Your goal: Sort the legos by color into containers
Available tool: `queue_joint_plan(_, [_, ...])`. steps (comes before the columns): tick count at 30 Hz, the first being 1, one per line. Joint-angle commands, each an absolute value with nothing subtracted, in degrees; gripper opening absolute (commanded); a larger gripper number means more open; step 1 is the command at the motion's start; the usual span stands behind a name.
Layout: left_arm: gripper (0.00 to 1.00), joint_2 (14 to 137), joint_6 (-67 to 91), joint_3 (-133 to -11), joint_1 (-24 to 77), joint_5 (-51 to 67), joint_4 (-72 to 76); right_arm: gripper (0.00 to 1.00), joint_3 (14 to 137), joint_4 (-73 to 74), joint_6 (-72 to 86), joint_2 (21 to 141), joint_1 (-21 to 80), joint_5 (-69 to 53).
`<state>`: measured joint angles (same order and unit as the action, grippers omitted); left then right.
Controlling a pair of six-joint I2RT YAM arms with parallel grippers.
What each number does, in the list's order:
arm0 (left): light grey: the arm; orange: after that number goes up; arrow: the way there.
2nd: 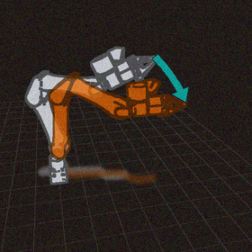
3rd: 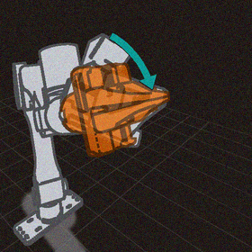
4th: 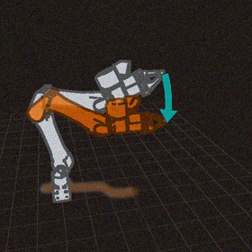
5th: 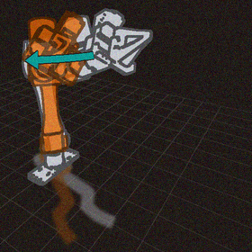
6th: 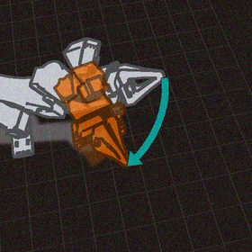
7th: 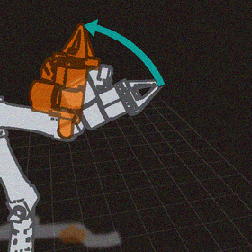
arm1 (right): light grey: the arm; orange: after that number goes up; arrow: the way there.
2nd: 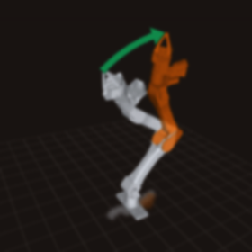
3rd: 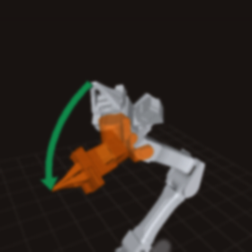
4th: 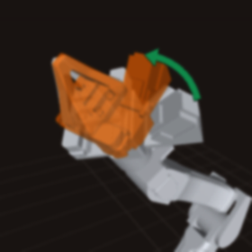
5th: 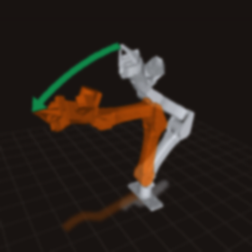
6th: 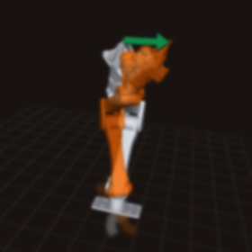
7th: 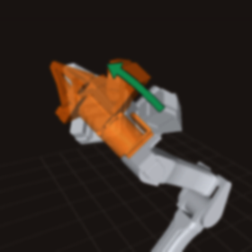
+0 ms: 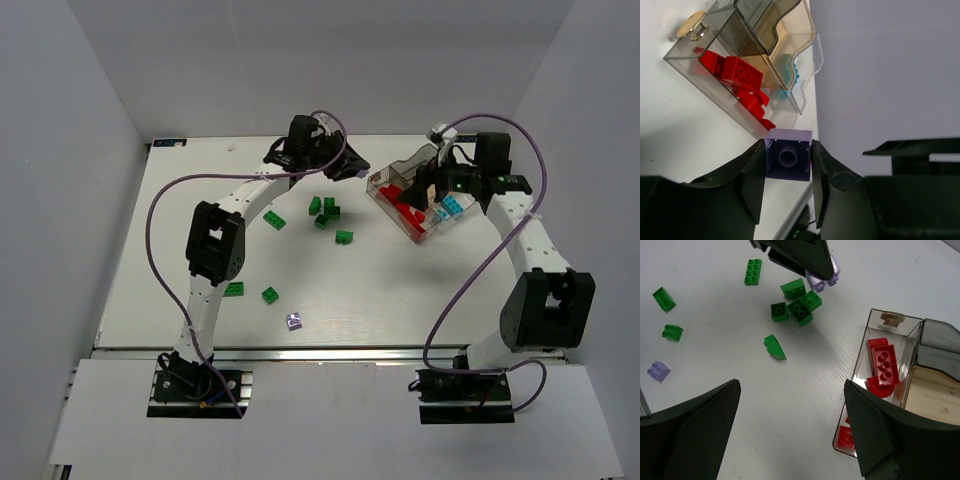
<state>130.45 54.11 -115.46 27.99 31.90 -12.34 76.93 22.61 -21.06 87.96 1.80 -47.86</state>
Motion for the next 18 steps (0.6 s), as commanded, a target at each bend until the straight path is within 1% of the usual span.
queue_joint_plan(1, [0.0,128.0,64.7,-116.4,29.0,30.2,-9.1,0.89,73.8,11.1,-19.7,84.6,1.8,-50.6])
queue_joint_plan(2, [0.0,127.5,66.3,-116.4,29.0,28.9,-8.9,0.88,73.7,10.6,-18.3,84.9,1.8,-50.2])
queue_joint_plan(4, [0.0,125.2,71.9,-112.3,29.5,25.9,-5.4,0.86,73.9,9.0,-14.4,85.7,2.5,-48.7])
queue_joint_plan(5, [0.0,124.2,73.9,-110.7,30.1,24.6,-4.4,0.83,73.7,7.1,-9.5,85.8,3.0,-47.2])
queue_joint_plan(7, [0.0,122.5,78.5,-107.2,30.7,19.7,-5.0,0.82,73.4,6.6,-5.4,86.3,5.4,-41.0])
queue_joint_plan(9, [0.0,120.8,80.8,-107.1,31.3,16.4,-10.7,0.82,73.6,5.5,-0.5,86.8,7.4,-36.6])
queue_joint_plan(11, [0.0,119.8,83.2,-106.9,31.8,12.7,-12.9,0.84,74.1,5.0,3.4,87.1,9.0,-34.2])
queue_joint_plan(12, [0.0,118.7,83.9,-106.4,32.3,11.9,-13.6,0.86,74.2,4.6,6.0,87.2,9.6,-32.1])
queue_joint_plan(15, [0.0,117.3,85.5,-106.3,32.9,9.2,-14.7,0.89,75.3,4.7,8.1,88.3,12.0,-29.3])
queue_joint_plan(18, [0.0,117.2,86.6,-106.4,32.9,9.1,-15.0,0.89,77.3,6.8,10.3,90.3,13.2,-26.2])
